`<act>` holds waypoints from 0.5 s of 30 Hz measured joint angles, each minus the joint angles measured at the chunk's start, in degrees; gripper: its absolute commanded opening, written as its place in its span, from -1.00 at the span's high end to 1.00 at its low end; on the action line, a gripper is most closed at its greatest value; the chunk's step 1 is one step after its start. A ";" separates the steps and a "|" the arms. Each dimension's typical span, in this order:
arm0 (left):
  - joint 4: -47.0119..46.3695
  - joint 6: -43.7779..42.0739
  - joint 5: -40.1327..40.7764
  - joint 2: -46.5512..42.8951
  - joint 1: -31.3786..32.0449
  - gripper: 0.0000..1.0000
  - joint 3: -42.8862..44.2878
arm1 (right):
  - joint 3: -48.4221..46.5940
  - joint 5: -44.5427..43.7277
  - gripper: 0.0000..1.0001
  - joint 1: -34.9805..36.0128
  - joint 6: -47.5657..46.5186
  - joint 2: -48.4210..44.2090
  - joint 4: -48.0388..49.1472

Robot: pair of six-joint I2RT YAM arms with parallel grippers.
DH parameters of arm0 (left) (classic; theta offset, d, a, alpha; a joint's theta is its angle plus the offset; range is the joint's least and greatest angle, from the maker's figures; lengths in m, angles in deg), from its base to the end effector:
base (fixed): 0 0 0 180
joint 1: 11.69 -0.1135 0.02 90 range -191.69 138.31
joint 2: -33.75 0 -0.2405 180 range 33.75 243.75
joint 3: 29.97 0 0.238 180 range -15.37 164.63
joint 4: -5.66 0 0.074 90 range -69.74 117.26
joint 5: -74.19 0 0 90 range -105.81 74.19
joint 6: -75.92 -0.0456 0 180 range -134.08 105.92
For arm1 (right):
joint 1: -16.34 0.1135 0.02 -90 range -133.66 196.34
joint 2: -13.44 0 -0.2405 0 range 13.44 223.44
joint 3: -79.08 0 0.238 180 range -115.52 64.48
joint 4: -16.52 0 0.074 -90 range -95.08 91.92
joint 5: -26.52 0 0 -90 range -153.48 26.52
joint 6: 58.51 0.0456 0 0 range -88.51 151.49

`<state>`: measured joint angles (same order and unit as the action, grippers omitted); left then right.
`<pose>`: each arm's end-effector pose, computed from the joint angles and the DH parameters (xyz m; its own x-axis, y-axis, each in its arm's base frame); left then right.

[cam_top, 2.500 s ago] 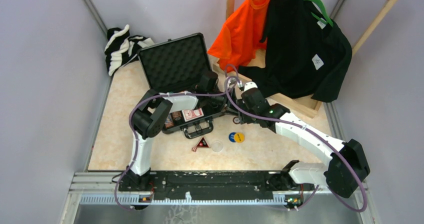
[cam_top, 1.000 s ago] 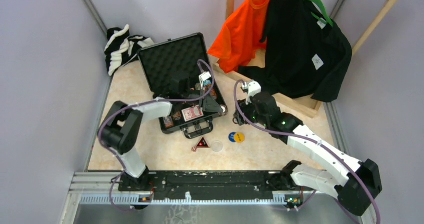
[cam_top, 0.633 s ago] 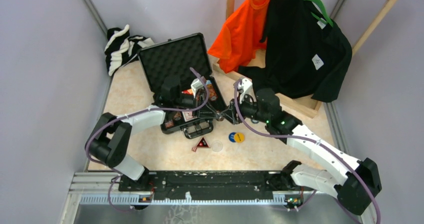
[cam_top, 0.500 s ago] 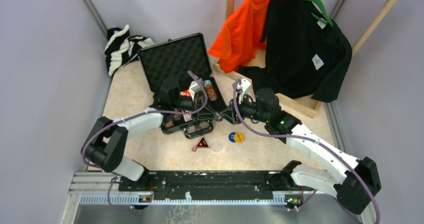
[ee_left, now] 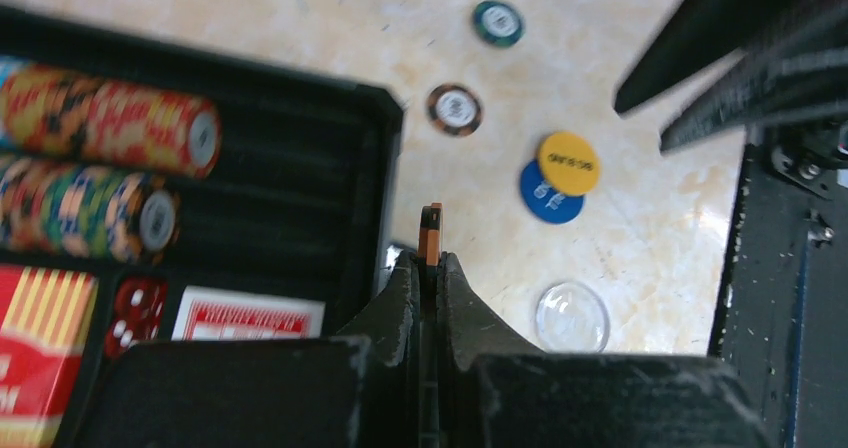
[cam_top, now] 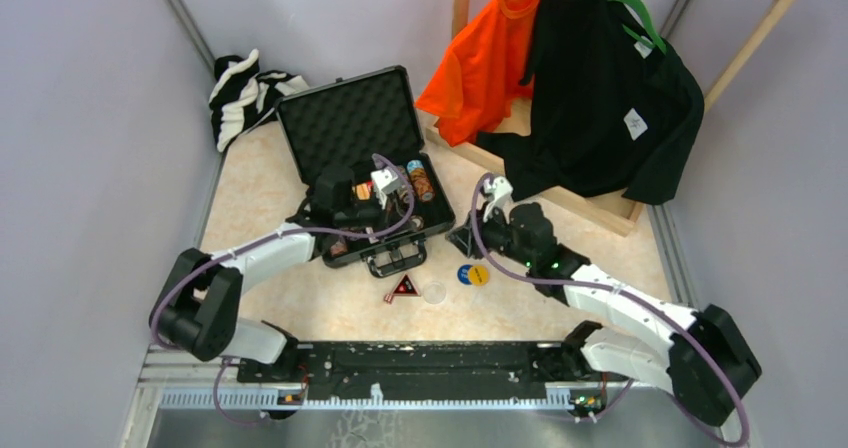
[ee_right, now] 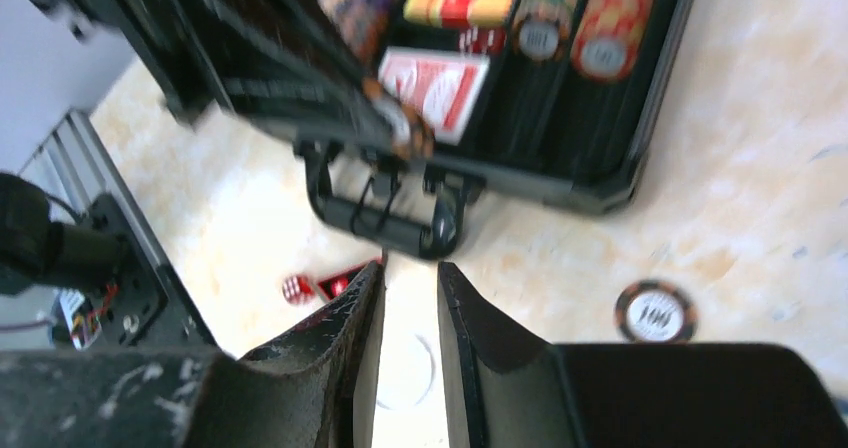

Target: Pack up texas hold em set

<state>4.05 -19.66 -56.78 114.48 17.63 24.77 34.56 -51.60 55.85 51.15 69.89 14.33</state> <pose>0.2417 -0.1700 0.2018 -0.2716 0.2368 -0.9328 0.9212 0.3445 -0.1808 0.1753 0.1567 0.2358 -0.4385 0.0651 -0.8964 -0.6680 0.6436 0.3736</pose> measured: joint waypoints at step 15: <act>5.07 -11.17 6.12 -8.07 -4.90 1.00 -4.81 | 6.01 0.13 0.48 7.23 3.82 13.00 7.80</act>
<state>9.13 -30.83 -50.66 106.41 12.73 19.96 40.57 -51.47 63.09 54.98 82.89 22.13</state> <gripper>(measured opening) 0.038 0.274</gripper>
